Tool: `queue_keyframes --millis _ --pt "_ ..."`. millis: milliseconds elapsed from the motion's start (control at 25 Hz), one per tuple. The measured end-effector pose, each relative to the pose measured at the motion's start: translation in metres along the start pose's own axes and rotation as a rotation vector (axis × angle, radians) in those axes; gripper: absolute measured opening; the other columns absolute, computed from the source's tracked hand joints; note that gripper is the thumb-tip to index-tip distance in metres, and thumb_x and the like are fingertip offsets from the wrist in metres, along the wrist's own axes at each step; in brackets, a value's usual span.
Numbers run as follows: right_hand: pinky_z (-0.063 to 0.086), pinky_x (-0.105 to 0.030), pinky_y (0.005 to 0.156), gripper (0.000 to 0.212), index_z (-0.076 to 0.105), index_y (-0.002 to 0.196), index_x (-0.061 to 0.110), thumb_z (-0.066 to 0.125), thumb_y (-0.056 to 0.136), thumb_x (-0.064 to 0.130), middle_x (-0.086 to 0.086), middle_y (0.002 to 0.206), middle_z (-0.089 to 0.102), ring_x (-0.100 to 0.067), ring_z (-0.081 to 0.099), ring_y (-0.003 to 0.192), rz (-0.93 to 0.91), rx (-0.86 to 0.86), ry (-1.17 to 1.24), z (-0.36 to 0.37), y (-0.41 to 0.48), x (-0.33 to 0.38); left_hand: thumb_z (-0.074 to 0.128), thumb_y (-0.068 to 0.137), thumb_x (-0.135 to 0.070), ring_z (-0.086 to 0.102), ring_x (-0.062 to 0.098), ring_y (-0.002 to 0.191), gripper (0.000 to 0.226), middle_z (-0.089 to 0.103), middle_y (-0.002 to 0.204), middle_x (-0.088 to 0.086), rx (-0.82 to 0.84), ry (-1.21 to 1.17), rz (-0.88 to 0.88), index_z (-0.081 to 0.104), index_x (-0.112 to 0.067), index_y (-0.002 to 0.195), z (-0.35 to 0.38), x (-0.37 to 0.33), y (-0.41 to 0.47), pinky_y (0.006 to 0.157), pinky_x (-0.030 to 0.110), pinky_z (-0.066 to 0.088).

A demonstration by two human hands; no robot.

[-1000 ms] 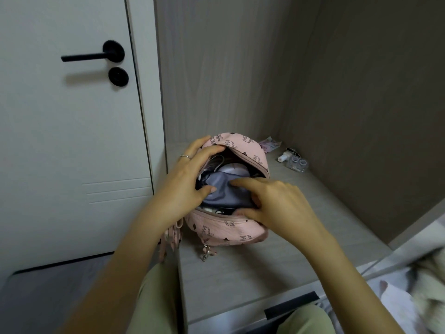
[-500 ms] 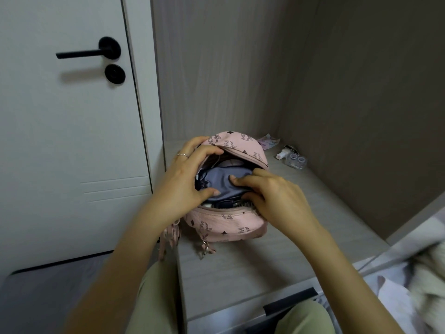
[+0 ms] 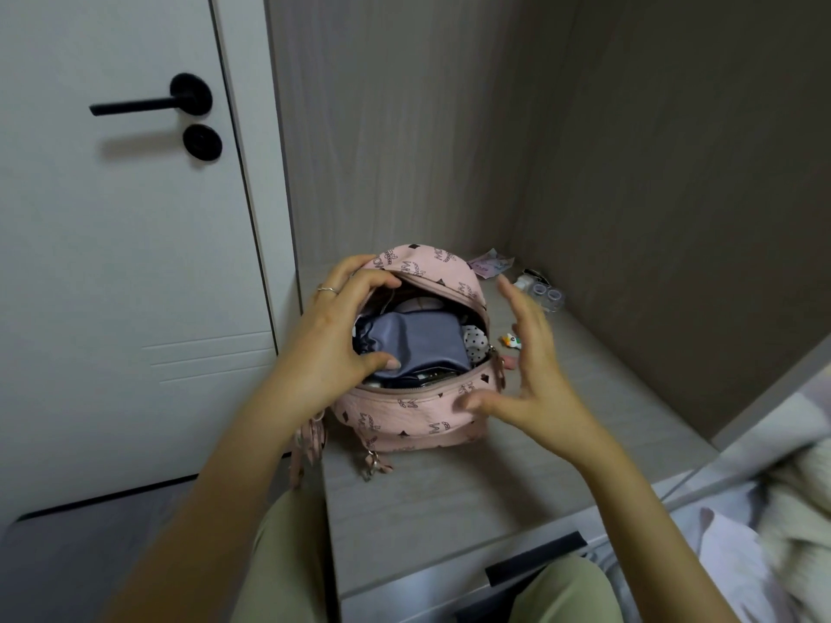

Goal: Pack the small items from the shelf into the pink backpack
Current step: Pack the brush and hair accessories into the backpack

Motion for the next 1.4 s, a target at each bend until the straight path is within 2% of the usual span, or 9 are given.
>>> queue_keyframes --millis 80,280,480,640,840,920,1000,1200,1400 --pt "0.016 -0.033 0.118 0.111 0.001 0.149 0.031 0.063 0.066 0.071 0.016 0.156 0.006 -0.003 0.008 0.144 0.019 0.136 0.071 0.013 0.002 -0.007 0.088 0.055 -0.013 0.035 0.007 0.126 0.076 0.03 0.14 -0.009 0.012 -0.003 -0.001 0.048 -0.029 0.119 0.001 -0.001 0.001 0.106 0.024 0.03" --pt "0.022 -0.034 0.117 0.074 0.015 0.145 0.033 0.05 0.084 0.056 0.01 0.154 0.022 -0.003 0.02 0.141 -0.007 -0.029 0.033 0.018 0.01 -0.015 0.068 0.07 -0.052 0.027 0.013 0.135 0.058 0.021 0.145 -0.005 0.04 -0.131 -0.009 0.039 -0.04 0.119 0.01 -0.004 -0.003 0.11 0.029 0.025" --pt "0.028 -0.035 0.114 0.056 0.025 0.141 0.038 0.037 0.091 0.059 0.008 0.15 0.032 -0.006 0.028 0.139 -0.008 -0.21 0.049 0.026 0.006 -0.02 0.075 0.038 -0.074 0.006 0.011 0.143 0.108 -0.003 0.149 -0.013 0.228 -0.113 0.033 0.019 -0.052 0.127 0.019 -0.003 -0.01 0.114 0.038 0.022" --pt "0.03 -0.028 0.112 0.051 0.03 0.14 0.039 0.041 0.092 0.053 0.013 0.147 0.035 -0.007 0.032 0.137 -0.049 -0.207 0.095 0.028 0.007 -0.027 0.076 0.036 -0.073 0.007 0.011 0.143 0.113 -0.005 0.147 -0.017 0.252 -0.094 0.032 0.015 -0.053 0.129 0.017 -0.002 -0.009 0.115 0.042 0.025" --pt "0.05 -0.024 0.074 0.013 0.055 0.103 0.03 0.048 0.092 0.028 0.016 0.094 0.065 0.002 0.059 0.087 0.15 -0.455 0.215 -0.018 0.019 -0.09 0.073 0.043 -0.068 0.012 0.01 0.14 0.104 -0.001 0.146 -0.015 0.205 -0.071 0.052 0.015 -0.055 0.129 0.017 -0.003 -0.009 0.112 0.039 0.027" --pt "0.047 -0.031 0.08 0.023 0.055 0.106 0.018 0.05 0.087 0.005 0.005 0.1 0.066 -0.006 0.057 0.088 0.351 -0.468 -0.016 -0.043 0.031 -0.14 0.071 0.046 -0.062 0.015 0.01 0.139 0.098 0.003 0.146 -0.012 0.172 -0.071 0.044 0.019 -0.05 0.129 0.019 -0.001 -0.005 0.112 0.037 0.026" --pt "0.038 -0.033 0.096 0.043 0.051 0.124 0.009 0.05 0.083 -0.004 -0.013 0.125 0.057 -0.025 0.053 0.112 0.469 -0.304 -0.268 -0.057 0.047 -0.189 0.068 0.048 -0.061 0.018 0.015 0.137 0.096 0.005 0.145 -0.011 0.161 -0.044 0.02 0.023 -0.043 0.131 0.021 -0.002 -0.002 0.113 0.04 0.028" --pt "0.027 -0.045 0.108 0.073 0.016 0.15 0.017 0.058 0.091 0.027 -0.019 0.154 0.013 -0.047 0.03 0.132 0.72 0.017 -0.517 -0.071 0.089 -0.257 0.065 0.052 -0.063 0.018 0.019 0.139 0.096 0.001 0.146 -0.011 0.154 -0.012 -0.042 0.023 -0.037 0.134 0.023 -0.001 -0.002 0.111 0.046 0.03" --pt "0.039 -0.047 0.094 0.058 0.033 0.137 0.004 0.055 0.092 0.034 -0.019 0.144 0.032 -0.046 0.039 0.119 0.646 -0.03 -0.701 -0.063 0.095 -0.267 0.065 0.053 -0.062 0.016 0.017 0.14 0.091 0.0 0.147 -0.013 0.128 -0.012 -0.003 0.017 -0.047 0.129 0.025 -0.002 -0.008 0.111 0.048 0.03"
Point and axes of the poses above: each hand's wrist, its own y-axis towards the middle knuckle, its own z-axis out of the palm, x = y × z, the point moved 5 cm from there along y, towards the middle knuckle
